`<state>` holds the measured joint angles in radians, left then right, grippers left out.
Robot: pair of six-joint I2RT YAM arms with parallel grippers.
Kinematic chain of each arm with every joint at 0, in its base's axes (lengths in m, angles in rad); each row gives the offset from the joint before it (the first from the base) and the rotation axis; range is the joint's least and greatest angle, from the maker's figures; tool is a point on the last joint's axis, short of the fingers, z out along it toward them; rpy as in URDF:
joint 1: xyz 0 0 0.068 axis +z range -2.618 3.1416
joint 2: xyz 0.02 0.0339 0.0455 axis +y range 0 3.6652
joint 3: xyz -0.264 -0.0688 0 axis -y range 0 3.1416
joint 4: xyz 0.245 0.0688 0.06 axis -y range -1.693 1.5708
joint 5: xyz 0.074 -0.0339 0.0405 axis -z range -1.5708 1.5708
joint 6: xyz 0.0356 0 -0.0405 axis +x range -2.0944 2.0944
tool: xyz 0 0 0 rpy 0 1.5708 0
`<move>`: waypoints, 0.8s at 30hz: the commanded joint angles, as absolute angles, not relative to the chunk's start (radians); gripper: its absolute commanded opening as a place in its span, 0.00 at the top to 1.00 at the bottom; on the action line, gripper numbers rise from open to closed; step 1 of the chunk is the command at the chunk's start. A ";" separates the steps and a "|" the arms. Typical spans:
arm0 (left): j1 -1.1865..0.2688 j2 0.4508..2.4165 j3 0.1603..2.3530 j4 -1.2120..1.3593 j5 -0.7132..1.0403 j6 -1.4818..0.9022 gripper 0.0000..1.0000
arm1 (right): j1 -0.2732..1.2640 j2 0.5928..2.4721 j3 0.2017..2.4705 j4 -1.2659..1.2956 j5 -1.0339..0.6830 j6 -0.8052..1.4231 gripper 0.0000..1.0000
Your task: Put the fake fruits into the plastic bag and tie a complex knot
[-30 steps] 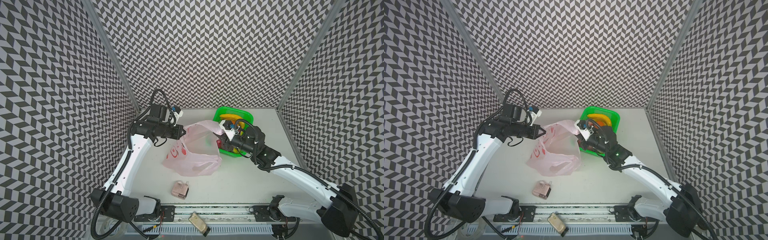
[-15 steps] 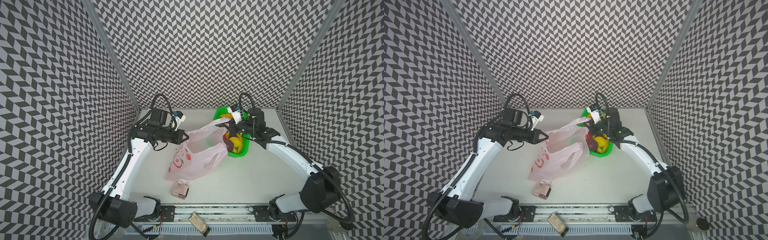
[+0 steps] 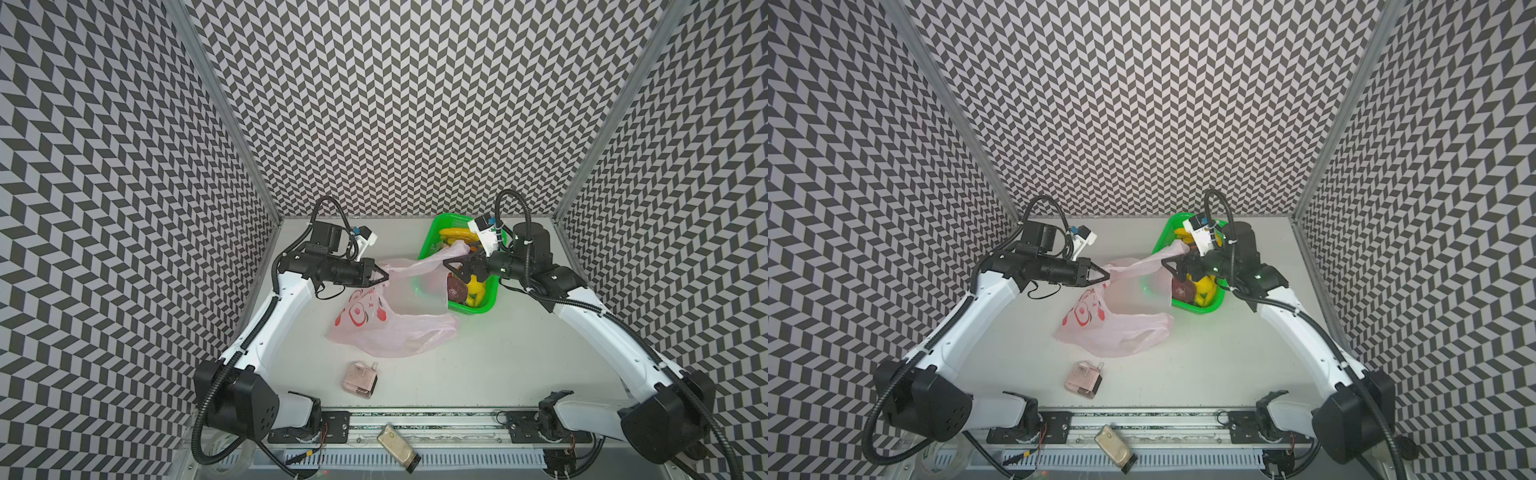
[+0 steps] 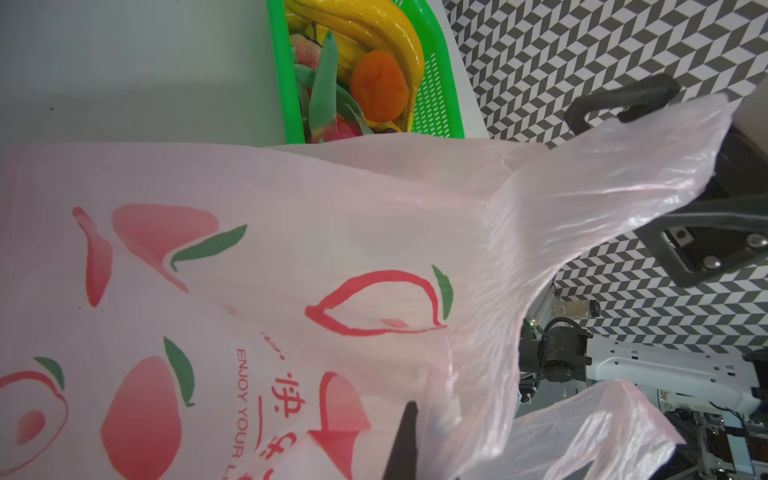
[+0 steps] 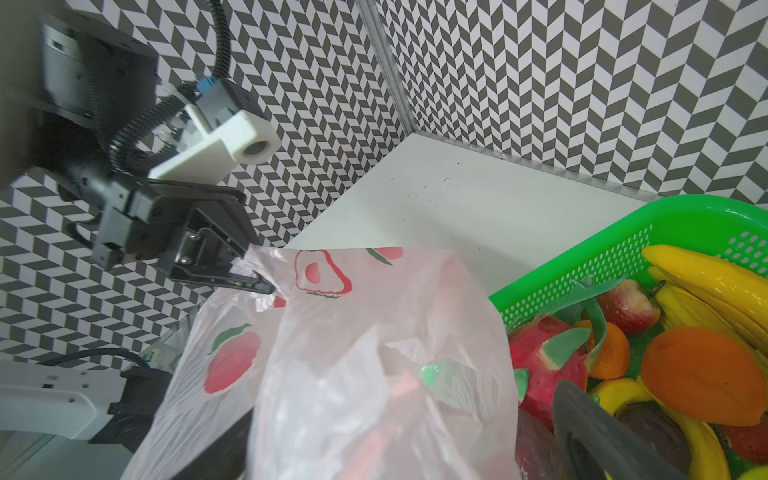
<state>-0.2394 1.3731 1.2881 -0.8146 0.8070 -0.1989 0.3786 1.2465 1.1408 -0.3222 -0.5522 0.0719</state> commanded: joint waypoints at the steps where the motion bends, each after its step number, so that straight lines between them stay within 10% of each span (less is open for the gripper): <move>1: -0.219 1.379 1.282 -0.738 0.868 -0.253 1.00 | 0.365 1.191 1.130 -0.376 -0.545 0.124 0.01; 24: -0.157 1.211 1.155 -0.462 0.739 -0.786 1.00 | 0.160 1.167 0.991 -0.452 -0.477 0.310 0.00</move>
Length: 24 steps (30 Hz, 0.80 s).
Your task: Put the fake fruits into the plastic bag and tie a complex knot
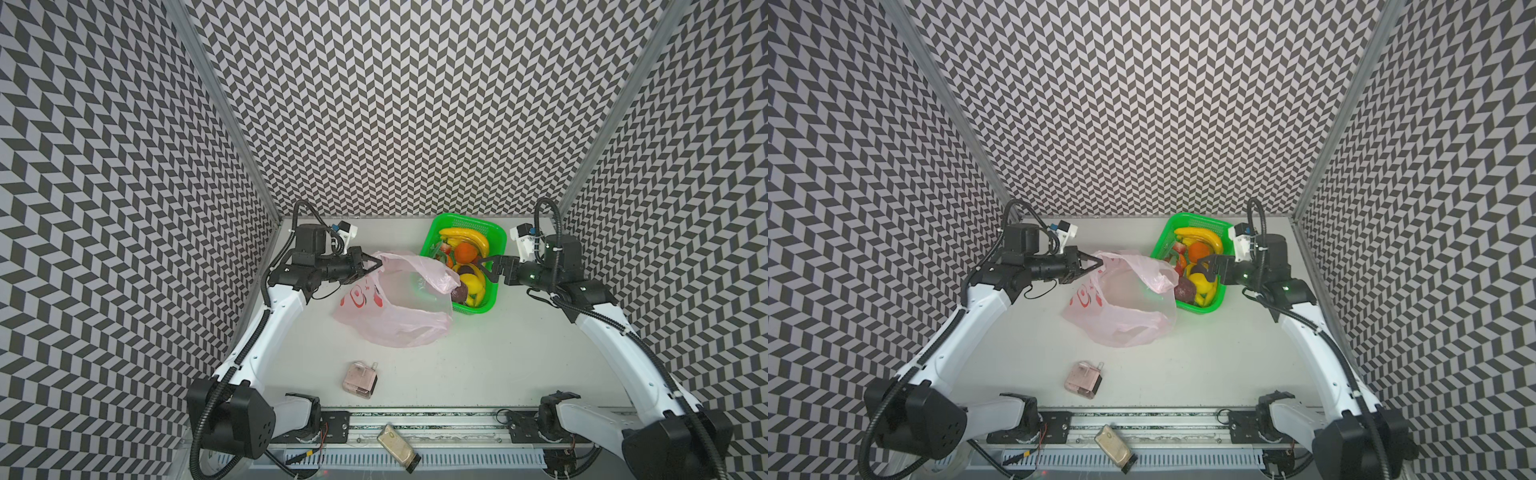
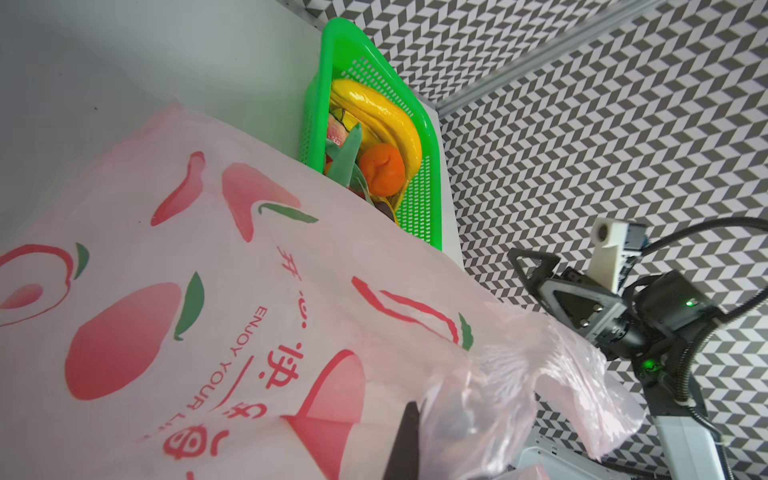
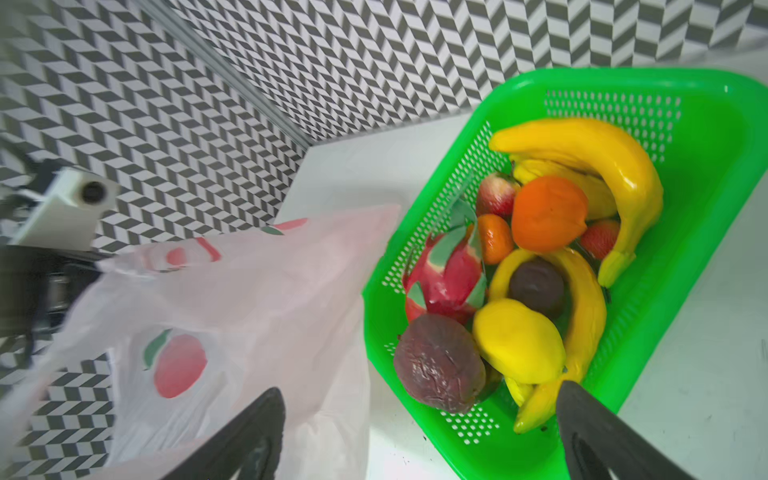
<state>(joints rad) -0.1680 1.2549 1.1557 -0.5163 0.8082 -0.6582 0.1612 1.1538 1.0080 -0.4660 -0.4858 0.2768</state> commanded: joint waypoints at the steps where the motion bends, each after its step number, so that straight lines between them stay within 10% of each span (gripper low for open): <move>1: -0.153 1.199 1.154 -0.462 0.727 -0.813 1.00 | 0.162 1.180 0.986 -0.453 -0.486 0.310 0.01; 24: -0.143 1.160 1.123 -0.519 0.636 -1.053 1.00 | 0.428 1.486 1.030 -0.401 -0.279 0.389 0.01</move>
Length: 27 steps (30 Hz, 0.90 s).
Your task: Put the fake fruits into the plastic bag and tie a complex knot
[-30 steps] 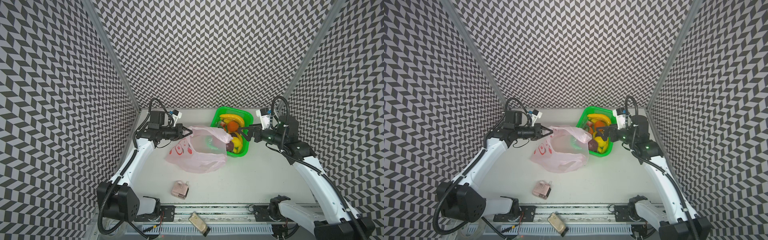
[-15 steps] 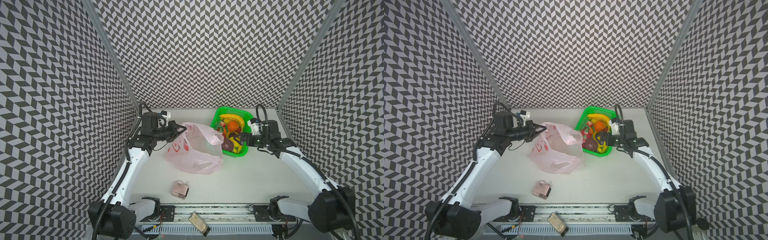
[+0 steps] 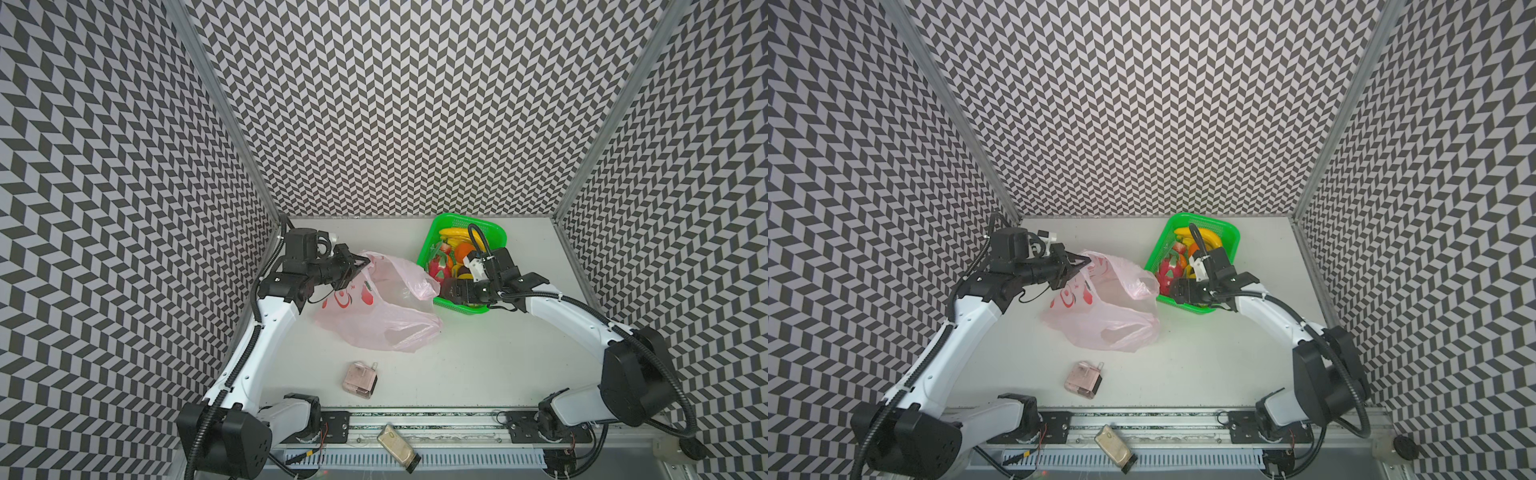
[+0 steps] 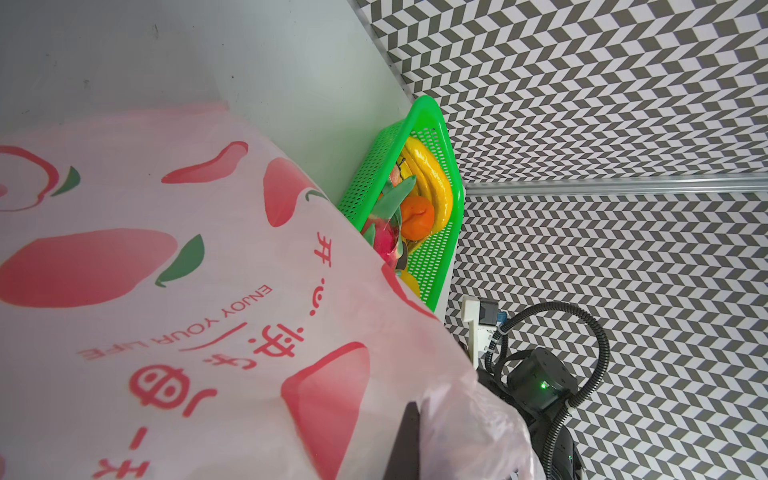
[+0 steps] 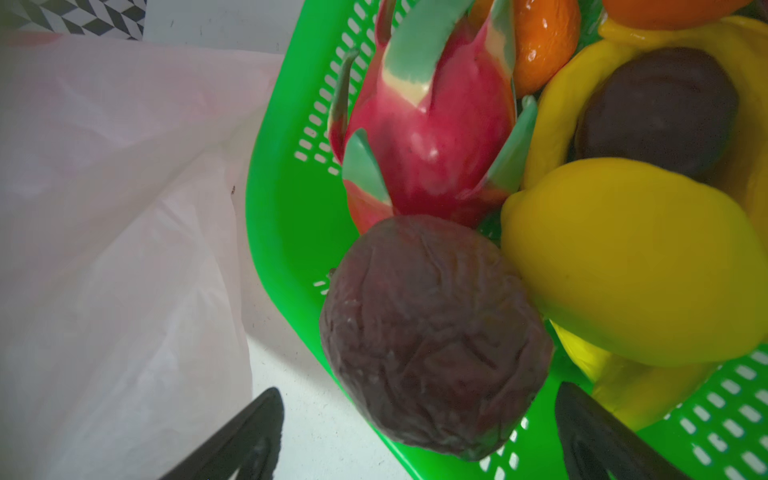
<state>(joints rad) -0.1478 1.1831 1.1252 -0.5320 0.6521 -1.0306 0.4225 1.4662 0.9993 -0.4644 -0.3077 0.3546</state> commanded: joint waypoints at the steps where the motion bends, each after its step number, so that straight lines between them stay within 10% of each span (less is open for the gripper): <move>1: -0.143 1.160 1.122 -0.521 0.632 -1.055 1.00 | 0.428 1.495 1.032 -0.396 -0.283 0.393 0.01; 14: -0.143 1.149 1.098 -0.523 0.602 -1.070 1.00 | 0.448 1.582 1.044 -0.347 -0.270 0.414 0.00; 27: -0.144 1.149 1.082 -0.509 0.603 -1.095 1.00 | 0.445 1.511 1.024 -0.356 -0.282 0.394 0.31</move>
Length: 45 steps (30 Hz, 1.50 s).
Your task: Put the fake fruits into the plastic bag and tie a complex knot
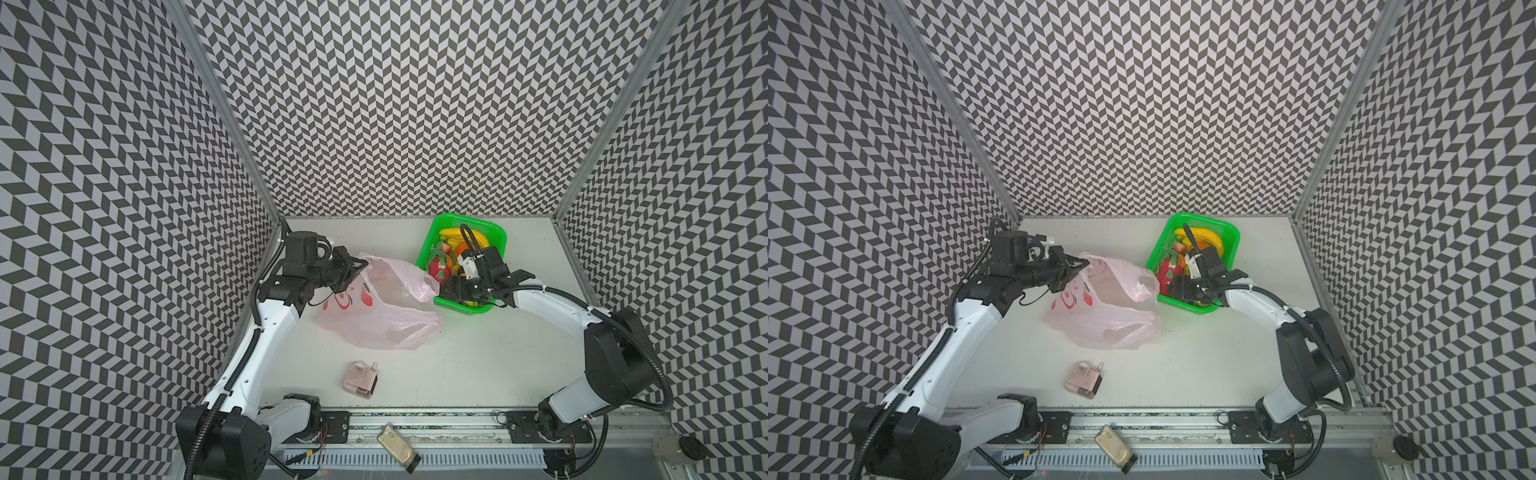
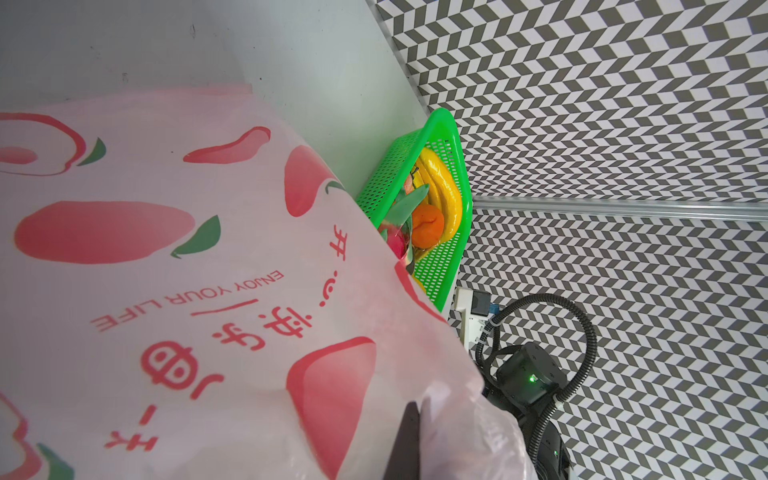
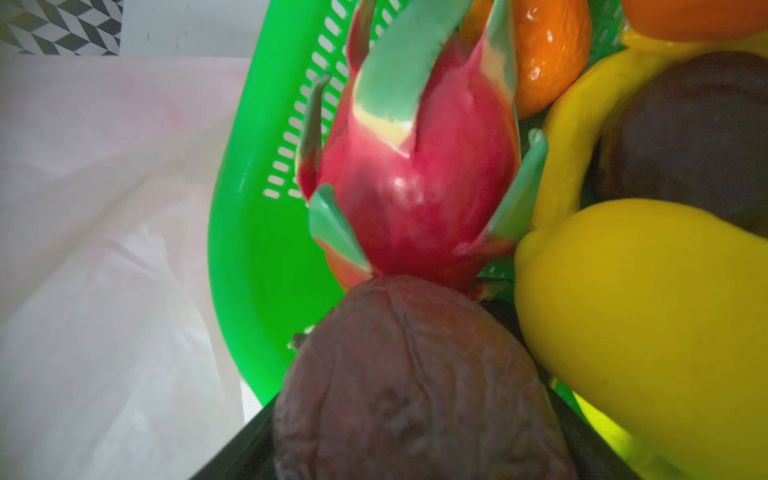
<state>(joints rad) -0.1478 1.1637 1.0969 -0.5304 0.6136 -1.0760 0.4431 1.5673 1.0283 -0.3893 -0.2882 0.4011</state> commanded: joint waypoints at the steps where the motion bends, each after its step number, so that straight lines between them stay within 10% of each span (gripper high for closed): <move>1: -0.144 1.147 1.081 -0.507 0.603 -1.098 1.00 | 0.444 1.497 1.023 -0.357 -0.276 0.392 0.32; 26: -0.144 1.169 1.073 -0.471 0.609 -1.121 1.00 | 0.467 0.999 0.781 -0.446 -0.431 0.449 0.40; 45: -0.153 1.158 1.055 -0.462 0.610 -1.129 1.00 | 0.738 1.139 0.735 -0.040 -0.451 0.684 0.40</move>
<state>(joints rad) -0.1486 1.1698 1.0599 -0.4747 0.6140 -1.1198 0.7261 1.1221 0.6960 -0.1955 -0.4461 0.6300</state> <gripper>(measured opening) 0.049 0.802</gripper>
